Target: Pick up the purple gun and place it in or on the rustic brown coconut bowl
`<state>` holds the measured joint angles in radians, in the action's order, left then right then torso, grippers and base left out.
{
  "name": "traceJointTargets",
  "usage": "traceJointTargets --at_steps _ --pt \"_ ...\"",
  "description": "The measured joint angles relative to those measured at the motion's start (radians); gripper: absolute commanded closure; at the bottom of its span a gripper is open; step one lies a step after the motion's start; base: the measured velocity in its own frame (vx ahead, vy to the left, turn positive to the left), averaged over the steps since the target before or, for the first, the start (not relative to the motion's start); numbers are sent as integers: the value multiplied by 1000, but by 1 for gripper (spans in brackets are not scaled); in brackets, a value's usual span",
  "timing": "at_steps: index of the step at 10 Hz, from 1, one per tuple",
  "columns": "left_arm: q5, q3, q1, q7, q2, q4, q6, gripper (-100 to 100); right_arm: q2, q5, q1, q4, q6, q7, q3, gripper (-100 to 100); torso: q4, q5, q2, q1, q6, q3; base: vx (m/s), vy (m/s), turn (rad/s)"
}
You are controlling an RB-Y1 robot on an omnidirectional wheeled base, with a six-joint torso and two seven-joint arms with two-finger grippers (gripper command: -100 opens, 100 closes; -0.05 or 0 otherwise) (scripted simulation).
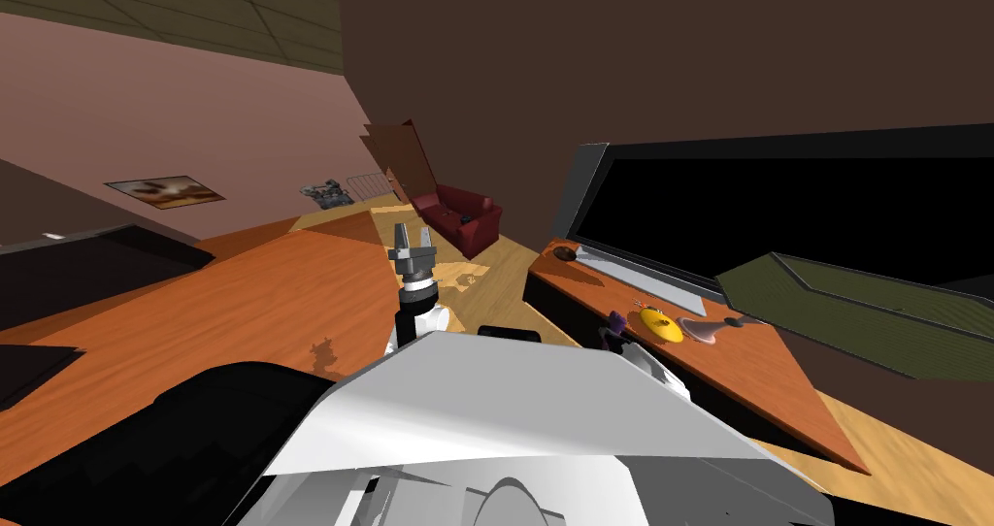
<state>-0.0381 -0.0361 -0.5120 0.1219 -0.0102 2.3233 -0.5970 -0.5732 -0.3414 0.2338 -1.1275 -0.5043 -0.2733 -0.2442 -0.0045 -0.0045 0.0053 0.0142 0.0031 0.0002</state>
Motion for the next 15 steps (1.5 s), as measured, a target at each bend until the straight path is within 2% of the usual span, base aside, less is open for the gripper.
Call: traceJointTargets --at_steps 3,6,9,12,14,15 --pt "0 0 0 0 0 0 0 0 -4 56 40 -55 -57 -62 -14 100 -1 1 -4 -1 -1 -2 -8 182 96" --pt "0 0 0 0 0 0 0 0 -7 97 70 -103 -106 -104 -17 100 -1 0 -10 -8 -2 -5 68 90 77" --pt "0 0 -1 0 0 0 0 0 -40 162 92 -160 -157 -137 -10 100 -1 1 -17 -8 -3 -9 169 79 75" --pt "0 0 -1 0 0 0 0 0 -81 216 101 -194 -177 -146 4 100 -1 1 -19 -12 -2 -10 191 20 53" --pt "0 0 -1 0 0 0 0 0 -117 255 108 -236 -203 -147 16 100 -1 1 -21 -14 -2 -10 245 -24 44" --pt "0 0 -1 0 0 0 0 0 -134 274 103 -236 -205 -146 23 100 -1 1 -23 -15 -2 -11 229 -31 49"
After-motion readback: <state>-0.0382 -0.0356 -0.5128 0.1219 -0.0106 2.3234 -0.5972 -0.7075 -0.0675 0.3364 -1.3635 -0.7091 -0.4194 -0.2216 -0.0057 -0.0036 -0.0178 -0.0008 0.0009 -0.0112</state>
